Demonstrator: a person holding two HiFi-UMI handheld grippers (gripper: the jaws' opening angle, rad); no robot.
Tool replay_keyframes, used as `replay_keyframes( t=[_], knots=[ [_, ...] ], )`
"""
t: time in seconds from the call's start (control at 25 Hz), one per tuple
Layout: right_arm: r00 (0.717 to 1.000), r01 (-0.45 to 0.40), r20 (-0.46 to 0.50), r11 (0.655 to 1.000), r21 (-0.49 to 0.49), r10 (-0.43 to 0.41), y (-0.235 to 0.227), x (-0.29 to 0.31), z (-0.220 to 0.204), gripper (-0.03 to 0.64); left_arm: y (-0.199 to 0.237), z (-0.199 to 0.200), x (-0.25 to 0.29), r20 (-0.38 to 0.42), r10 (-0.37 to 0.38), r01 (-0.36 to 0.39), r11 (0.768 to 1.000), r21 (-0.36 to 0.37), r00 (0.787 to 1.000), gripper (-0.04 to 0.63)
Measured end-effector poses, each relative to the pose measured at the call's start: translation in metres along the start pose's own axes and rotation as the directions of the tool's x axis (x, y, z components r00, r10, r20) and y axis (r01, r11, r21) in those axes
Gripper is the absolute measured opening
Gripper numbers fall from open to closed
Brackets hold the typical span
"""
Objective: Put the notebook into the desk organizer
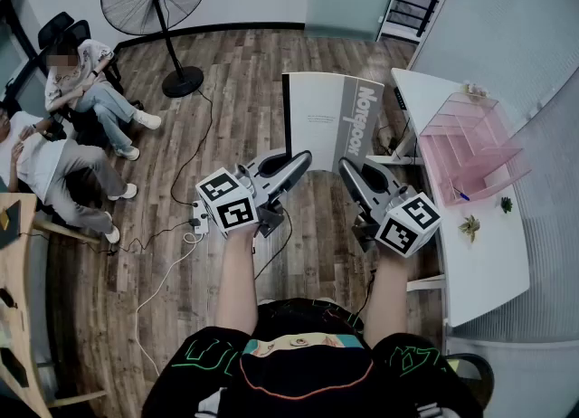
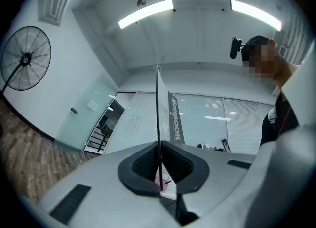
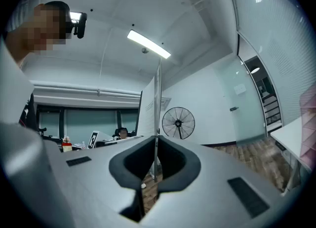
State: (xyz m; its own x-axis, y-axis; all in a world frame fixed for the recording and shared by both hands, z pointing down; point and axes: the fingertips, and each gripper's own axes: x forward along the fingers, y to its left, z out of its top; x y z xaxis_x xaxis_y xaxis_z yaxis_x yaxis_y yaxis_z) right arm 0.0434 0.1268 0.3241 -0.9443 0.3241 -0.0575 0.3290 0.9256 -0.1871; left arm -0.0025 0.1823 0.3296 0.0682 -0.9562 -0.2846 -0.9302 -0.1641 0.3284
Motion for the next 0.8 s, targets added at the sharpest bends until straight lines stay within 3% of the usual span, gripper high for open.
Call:
replay_keyframes(
  t=[0.24, 0.8],
  knots=[
    [0.999, 0.046, 0.003, 0.999, -0.012, -0.046, -0.002, -0.004, 0.003, 0.015, -0.005, 0.0, 0.004, 0.001, -0.001, 0.001, 1.0, -0.002, 1.0, 0.008],
    [0.998, 0.049, 0.028, 0.999, 0.02, -0.05, -0.029, -0.034, 0.001, 0.017, -0.017, -0.02, 0.035, -0.039, 0.011, -0.012, 1.0, -0.01, 0.999, 0.008]
  ],
)
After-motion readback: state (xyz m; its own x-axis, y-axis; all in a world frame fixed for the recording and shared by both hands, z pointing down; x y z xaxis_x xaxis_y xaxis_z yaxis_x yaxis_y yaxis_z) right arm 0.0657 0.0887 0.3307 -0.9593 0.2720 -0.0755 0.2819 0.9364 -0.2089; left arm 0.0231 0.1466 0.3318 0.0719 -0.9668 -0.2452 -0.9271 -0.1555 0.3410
